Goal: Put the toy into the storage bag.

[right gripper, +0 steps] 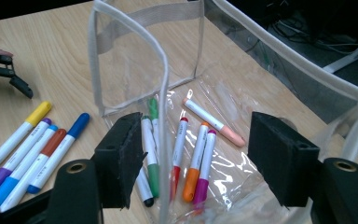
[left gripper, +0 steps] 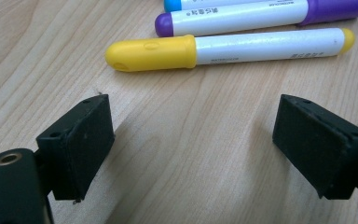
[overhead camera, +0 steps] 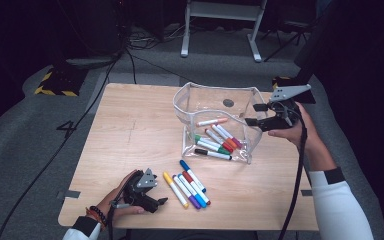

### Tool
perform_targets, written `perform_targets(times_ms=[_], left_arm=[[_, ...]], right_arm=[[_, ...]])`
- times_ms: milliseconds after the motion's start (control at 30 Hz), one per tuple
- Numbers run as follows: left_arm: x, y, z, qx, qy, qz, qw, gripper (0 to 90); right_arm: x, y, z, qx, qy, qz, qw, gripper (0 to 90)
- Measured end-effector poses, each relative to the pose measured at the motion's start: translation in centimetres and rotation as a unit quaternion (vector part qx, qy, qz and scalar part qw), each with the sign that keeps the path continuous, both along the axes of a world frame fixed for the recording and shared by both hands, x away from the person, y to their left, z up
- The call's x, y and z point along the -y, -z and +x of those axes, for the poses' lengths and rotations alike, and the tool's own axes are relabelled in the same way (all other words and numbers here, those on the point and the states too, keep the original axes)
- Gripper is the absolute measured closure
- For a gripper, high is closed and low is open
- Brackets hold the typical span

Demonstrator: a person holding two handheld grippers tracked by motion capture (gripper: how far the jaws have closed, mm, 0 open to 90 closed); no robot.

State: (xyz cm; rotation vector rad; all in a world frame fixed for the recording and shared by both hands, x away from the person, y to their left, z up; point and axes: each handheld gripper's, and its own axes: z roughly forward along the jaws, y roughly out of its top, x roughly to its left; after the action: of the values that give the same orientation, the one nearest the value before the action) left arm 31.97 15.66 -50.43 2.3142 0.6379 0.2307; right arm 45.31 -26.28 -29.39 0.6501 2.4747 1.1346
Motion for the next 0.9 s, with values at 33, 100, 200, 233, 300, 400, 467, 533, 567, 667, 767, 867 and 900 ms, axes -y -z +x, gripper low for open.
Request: perform_targets(times_ms=[33,100,200,233,300,400,467,533,567,667,767,867,900], left_arm=[[0.0,0.0,0.0,0.000,0.000,0.000,1.0000,12.7],[0.0,0.0,0.0,0.000,-0.002,0.000,1.0000,12.7],[0.0,0.0,0.0,0.000,-0.001,0.000,1.0000,12.7],[0.0,0.0,0.0,0.000,-0.001,0.000,1.0000,12.7],[0.0,0.0,0.0,0.000,-0.001,0.001,1.0000,12.7],[0.0,0.0,0.0,0.000,-0.001,0.000,1.0000,12.7],[0.0,0.0,0.0,0.000,-0.002,0.000,1.0000,12.7],[0.0,0.0,0.0,0.000,-0.002,0.001,1.0000,12.7],[0.0,0.0,0.0,0.000,-0.002,0.001,1.0000,12.7],[0.0,0.0,-0.1,0.000,-0.003,0.001,1.0000,12.7],[0.0,0.0,-0.1,0.000,-0.003,0.001,1.0000,12.7],[0.0,0.0,-0.1,0.001,-0.003,0.001,1.0000,12.7],[0.0,0.0,-0.1,0.001,-0.003,0.001,1.0000,12.7]], right_arm=[[0.0,0.0,0.0,0.000,0.000,0.000,1.0000,36.0],[0.8,0.2,-1.6,0.009,0.001,0.003,1.0000,35.6],[1.6,0.9,-3.3,0.021,0.005,0.010,0.9997,34.7],[1.8,1.1,-3.9,0.025,0.007,0.012,0.9996,34.5],[2.3,1.9,-5.0,0.026,0.007,0.024,0.9994,34.5],[2.7,3.7,-6.3,0.023,0.009,0.030,0.9992,34.5],[2.7,5.0,-7.1,0.022,0.013,0.022,0.9994,34.4],[2.7,6.4,-7.8,0.015,0.010,0.032,0.9993,34.5],[2.7,6.4,-7.8,0.015,0.010,0.032,0.9993,34.5],[2.3,8.4,-8.6,0.007,0.010,0.030,0.9995,34.6],[1.4,10.4,-9.2,-0.001,0.006,0.030,0.9995,35.0],[-0.7,12.4,-9.5,-0.014,-0.015,0.024,0.9995,35.4],[-0.7,12.4,-9.5,-0.014,-0.015,0.024,0.9995,35.4]])
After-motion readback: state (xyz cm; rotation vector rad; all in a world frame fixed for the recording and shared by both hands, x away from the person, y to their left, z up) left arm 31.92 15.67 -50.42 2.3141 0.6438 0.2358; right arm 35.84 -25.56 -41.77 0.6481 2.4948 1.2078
